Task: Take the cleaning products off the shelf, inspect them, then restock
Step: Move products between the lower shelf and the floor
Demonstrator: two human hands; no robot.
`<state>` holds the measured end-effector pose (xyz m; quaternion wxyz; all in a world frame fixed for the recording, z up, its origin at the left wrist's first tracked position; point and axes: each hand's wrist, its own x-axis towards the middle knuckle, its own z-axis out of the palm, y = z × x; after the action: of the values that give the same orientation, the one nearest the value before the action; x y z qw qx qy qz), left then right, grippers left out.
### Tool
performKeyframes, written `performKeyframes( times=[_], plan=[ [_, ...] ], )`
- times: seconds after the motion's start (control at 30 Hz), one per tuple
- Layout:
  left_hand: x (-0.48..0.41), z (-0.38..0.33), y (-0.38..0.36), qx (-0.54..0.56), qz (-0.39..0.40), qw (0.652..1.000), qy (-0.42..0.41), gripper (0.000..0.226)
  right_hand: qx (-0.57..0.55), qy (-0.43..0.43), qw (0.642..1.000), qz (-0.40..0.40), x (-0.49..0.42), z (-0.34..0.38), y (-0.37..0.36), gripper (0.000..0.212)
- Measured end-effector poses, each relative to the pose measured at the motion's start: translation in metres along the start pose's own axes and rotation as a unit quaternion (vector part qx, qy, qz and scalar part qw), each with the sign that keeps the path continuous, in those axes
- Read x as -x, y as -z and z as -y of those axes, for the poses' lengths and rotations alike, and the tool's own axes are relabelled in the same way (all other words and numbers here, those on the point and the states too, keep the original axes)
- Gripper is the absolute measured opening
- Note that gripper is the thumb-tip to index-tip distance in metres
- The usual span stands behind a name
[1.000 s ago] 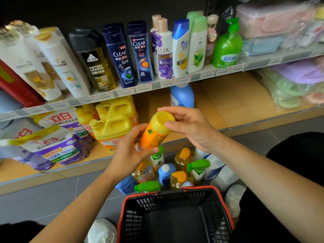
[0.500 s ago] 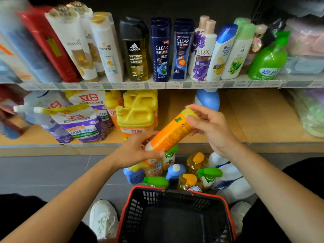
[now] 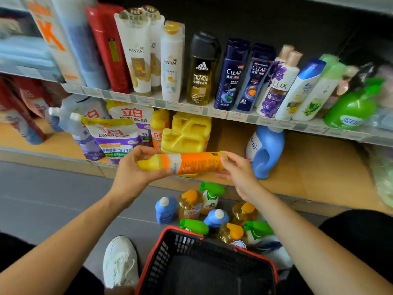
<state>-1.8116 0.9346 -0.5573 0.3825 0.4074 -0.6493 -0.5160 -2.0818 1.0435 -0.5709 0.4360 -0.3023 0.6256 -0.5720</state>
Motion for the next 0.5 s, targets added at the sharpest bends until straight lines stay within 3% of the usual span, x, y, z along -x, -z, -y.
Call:
performKeyframes(
  times=[0.07, 0.13, 0.2, 0.27, 0.33, 0.4, 0.5],
  plan=[
    [-0.001, 0.000, 0.007, -0.004, -0.025, 1.000, -0.014, 0.065, 0.121, 0.003, 0.992, 0.021, 0.000, -0.010, -0.008, 0.019],
    [-0.003, -0.001, 0.014, 0.015, -0.033, 0.999, -0.021, 0.065, 0.282, 0.041, 0.958, 0.033, -0.001, -0.016, -0.015, 0.022],
    [-0.004, -0.001, 0.020, 0.005, -0.032, 0.999, -0.032, 0.059, 0.372, 0.092, 0.923, 0.044, -0.003, -0.013, -0.024, 0.018],
    [-0.005, 0.002, 0.026, -0.107, -0.046, 0.992, -0.041, 0.054, 0.391, 0.127, 0.911, 0.039, -0.008, 0.001, -0.034, 0.018],
    [-0.007, 0.012, 0.032, -0.271, -0.072, 0.959, -0.033, 0.056, 0.411, 0.162, 0.896, 0.033, -0.020, 0.020, -0.043, 0.025],
    [-0.010, 0.028, 0.038, -0.356, -0.083, 0.931, 0.000, 0.061, 0.479, 0.189, 0.856, 0.042, -0.036, 0.034, -0.054, 0.037],
    [-0.016, 0.053, 0.049, -0.387, -0.081, 0.916, 0.063, 0.065, 0.586, 0.221, 0.778, 0.048, -0.063, 0.040, -0.072, 0.054]
  ],
)
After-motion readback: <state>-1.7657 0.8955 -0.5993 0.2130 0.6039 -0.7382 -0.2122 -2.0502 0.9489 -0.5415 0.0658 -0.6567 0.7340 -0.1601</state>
